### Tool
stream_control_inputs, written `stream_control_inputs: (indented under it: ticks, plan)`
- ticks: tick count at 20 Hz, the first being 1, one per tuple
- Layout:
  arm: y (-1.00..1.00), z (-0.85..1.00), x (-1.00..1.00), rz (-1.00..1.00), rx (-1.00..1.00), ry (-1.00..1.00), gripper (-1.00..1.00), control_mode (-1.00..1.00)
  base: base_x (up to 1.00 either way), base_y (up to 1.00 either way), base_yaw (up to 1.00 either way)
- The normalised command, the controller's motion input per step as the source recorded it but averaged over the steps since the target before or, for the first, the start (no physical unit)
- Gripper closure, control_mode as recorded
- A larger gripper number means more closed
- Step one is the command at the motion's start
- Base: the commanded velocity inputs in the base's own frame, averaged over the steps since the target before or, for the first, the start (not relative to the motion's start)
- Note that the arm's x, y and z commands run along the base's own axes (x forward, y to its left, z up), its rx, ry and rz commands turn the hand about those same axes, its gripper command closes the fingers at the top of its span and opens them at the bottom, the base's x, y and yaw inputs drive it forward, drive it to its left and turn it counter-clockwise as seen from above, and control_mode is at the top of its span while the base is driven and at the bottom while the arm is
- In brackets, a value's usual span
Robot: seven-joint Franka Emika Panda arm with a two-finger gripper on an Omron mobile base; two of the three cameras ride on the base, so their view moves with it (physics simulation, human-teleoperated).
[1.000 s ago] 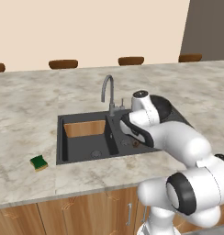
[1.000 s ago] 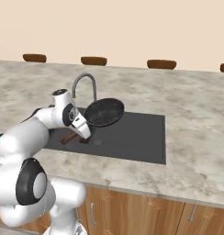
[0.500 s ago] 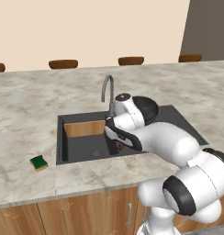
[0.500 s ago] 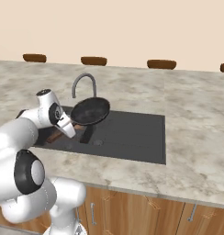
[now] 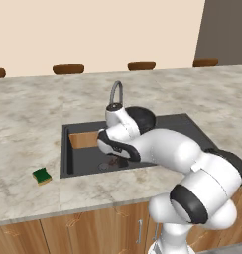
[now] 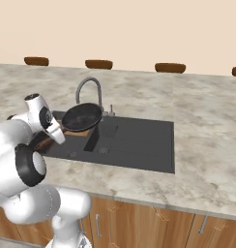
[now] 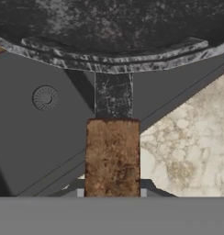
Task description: Pick the pan and sponge and place them into the sink. Then turn on the water.
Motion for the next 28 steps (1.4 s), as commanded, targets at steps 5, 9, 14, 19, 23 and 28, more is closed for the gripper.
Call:
stream_control_inputs:
  ticks: [5, 9, 14, 19, 23, 28]
  plan:
    - [0.58, -0.02, 0.18, 0.00, 0.00, 0.09, 1.00, -1.00, 0.00, 0.00, 0.00]
    - [0.47, -0.06, 0.28, 0.00, -0.02, 0.10, 1.00, -1.00, 0.00, 0.00, 0.00]
    - [0.35, -0.05, 0.30, 0.00, -0.03, 0.11, 1.00, -1.00, 0.00, 0.00, 0.00]
    - [0.35, -0.04, 0.26, 0.00, -0.07, 0.17, 1.00, -1.00, 0.00, 0.00, 0.00]
    - [0.21, -0.07, 0.19, 0.00, -0.03, 0.10, 1.00, -1.00, 0.00, 0.00, 0.00]
    - [0.17, -0.06, 0.18, 0.00, 0.00, 0.01, 1.00, -1.00, 0.00, 0.00, 0.00]
